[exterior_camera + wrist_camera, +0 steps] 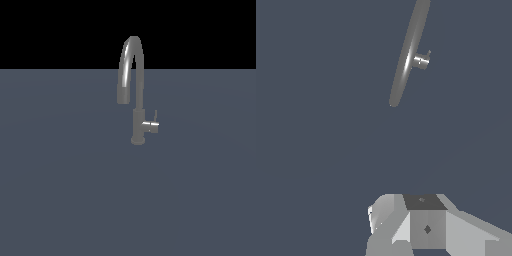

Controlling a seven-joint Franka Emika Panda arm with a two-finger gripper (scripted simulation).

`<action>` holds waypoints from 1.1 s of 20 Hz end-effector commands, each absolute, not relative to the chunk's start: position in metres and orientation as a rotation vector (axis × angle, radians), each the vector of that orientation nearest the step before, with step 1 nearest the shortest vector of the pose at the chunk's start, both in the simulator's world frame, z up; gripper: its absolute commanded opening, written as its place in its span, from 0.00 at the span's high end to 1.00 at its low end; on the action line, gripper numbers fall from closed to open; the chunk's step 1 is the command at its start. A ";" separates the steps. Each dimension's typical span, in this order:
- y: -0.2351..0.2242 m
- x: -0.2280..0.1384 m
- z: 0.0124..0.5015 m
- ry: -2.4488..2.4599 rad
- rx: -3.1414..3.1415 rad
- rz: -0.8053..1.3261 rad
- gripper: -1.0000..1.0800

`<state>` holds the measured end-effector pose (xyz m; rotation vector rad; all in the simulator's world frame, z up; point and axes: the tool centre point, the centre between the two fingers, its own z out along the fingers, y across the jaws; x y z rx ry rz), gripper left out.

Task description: Turn on the faucet by rotating a designated handle.

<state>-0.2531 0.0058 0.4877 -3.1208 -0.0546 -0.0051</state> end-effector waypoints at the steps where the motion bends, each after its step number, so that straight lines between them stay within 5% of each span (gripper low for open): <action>1: 0.006 -0.253 0.488 -0.055 -3.121 -0.005 1.00; 22: 0.002 -0.188 0.479 0.197 -2.952 0.182 1.00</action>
